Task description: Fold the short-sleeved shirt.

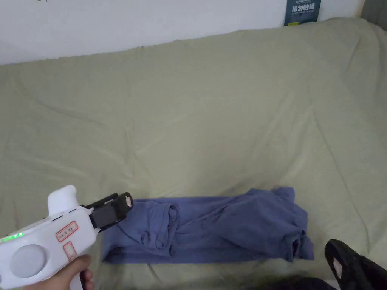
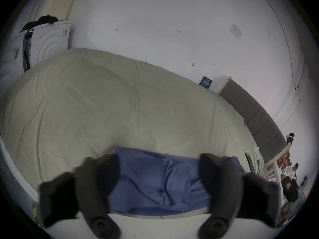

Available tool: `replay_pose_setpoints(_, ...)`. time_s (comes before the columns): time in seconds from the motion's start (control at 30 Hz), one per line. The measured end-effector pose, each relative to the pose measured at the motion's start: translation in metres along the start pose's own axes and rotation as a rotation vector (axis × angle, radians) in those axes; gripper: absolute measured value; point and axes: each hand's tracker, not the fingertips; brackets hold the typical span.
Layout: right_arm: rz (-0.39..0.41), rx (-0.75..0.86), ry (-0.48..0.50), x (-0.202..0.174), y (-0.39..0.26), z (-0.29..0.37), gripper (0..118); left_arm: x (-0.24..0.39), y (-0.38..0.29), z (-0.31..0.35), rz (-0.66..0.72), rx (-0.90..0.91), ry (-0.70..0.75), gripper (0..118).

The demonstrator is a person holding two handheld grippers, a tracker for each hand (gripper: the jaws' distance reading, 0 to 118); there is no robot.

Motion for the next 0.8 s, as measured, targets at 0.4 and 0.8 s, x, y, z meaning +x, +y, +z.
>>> replay_pose_setpoints(0.4, 0.029, -0.008, -0.004, -0.007, 0.010, -0.003, 0, 0.042, -0.073, -0.067, -0.083, -0.182, -0.054, 18)
replay_pose_setpoints(0.8, 0.114, 0.014, 0.068, -0.047, 0.025, -0.011, 0, 0.021, -0.039, 0.128, -0.439, 0.285, 0.068, 18)
